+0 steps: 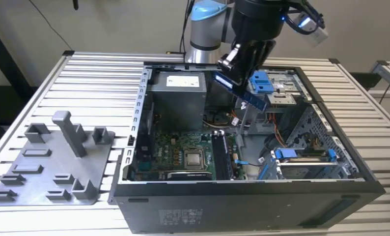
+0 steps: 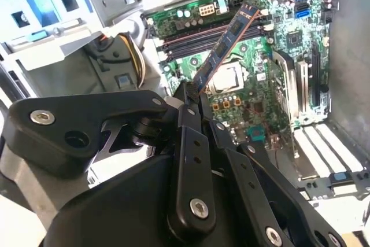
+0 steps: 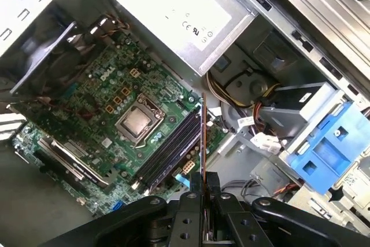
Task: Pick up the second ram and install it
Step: 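Insert the second ram into the second slot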
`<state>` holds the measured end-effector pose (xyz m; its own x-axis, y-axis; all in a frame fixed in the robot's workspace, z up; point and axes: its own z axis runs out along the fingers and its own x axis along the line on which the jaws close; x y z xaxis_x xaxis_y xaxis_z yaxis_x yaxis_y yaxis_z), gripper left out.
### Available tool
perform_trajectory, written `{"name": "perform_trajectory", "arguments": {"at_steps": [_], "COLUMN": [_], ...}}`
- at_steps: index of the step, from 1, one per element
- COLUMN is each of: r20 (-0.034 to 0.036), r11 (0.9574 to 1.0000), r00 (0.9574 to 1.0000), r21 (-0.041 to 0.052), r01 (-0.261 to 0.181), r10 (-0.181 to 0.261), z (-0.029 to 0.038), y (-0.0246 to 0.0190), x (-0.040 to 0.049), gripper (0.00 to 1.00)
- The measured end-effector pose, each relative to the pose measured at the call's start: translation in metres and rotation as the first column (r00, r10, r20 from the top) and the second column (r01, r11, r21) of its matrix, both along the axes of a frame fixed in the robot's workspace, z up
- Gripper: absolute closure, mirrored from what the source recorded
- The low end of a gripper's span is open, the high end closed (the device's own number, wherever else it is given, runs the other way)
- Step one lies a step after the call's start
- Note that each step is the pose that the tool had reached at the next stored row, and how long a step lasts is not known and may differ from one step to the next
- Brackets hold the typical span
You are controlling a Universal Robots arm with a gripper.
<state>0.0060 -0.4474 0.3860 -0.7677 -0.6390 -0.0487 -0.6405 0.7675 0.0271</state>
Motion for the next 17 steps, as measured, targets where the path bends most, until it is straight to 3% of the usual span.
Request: {"name": "perform_trajectory", "arguments": {"at_steps": [4,8,13,17], "r20": [-0.0001,0.0000,0.0000,0.0000], "r11": [0.9982,0.9931,0.9830,0.9724], "r00": [0.9982,0.9931,0.9830,0.9724], "r21": [-0.0002,-0.0001,-0.0002,-0.0001], "r01": [0.059,0.117,0.184,0.233], "r10": [-0.059,-0.117,-0.184,-0.233], "z": [-0.0002,-0.0003,-0.0004,-0.0006], "y": [0.0000,0.0000,0.0000,0.0001], "x": [0.0000,0.0000,0.0000,0.0000], "gripper": [0.86,0.86,0.86,0.86]}}
